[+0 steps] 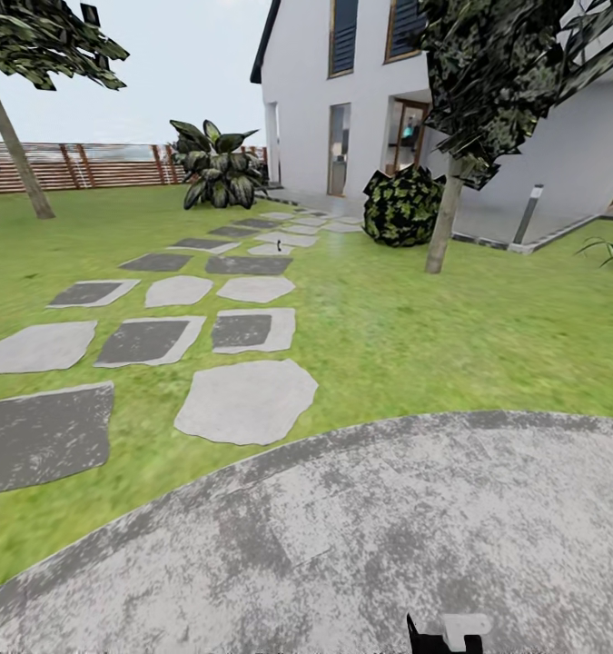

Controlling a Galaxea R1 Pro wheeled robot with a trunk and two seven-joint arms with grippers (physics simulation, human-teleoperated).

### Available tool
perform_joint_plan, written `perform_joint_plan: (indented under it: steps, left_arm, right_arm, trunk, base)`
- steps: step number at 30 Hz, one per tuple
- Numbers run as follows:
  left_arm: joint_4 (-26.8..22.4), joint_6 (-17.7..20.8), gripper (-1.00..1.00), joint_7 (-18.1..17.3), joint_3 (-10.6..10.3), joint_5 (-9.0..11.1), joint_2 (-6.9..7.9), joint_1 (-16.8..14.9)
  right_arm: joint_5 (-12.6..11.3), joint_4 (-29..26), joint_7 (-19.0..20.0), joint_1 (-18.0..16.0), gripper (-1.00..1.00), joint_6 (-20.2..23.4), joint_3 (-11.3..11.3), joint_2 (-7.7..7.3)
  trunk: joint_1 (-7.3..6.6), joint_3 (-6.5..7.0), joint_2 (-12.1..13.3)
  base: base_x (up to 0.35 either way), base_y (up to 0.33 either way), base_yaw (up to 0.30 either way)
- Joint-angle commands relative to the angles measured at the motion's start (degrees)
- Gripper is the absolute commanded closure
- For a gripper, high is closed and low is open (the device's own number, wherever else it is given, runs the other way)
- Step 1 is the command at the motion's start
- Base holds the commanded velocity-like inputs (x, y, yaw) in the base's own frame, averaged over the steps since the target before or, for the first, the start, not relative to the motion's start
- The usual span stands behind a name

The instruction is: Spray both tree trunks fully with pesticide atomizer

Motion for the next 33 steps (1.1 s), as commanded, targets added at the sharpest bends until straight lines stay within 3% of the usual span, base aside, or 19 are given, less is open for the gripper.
perform_joint_plan:
  steps: [1,33]
  left_arm:
    - [0.00,-0.01,-1.00,0.00,0.00,0.00,0.00,0.00]
    - [0.00,-0.06,-1.00,0.00,0.00,0.00,0.00,0.00]
  right_arm:
    - [0.00,0.00,0.00,0.00,-1.00,0.00,0.00,0.01]
    - [0.04,0.00,0.00,0.00,-1.00,0.00,0.00,-0.01]
  trunk:
    - [0.23,-0.28,-0.42]
    - [7.25,-8.94,-13.25]
  base:
    - [0.000,0.000,0.073]
    - [0.000,0.000,0.073]
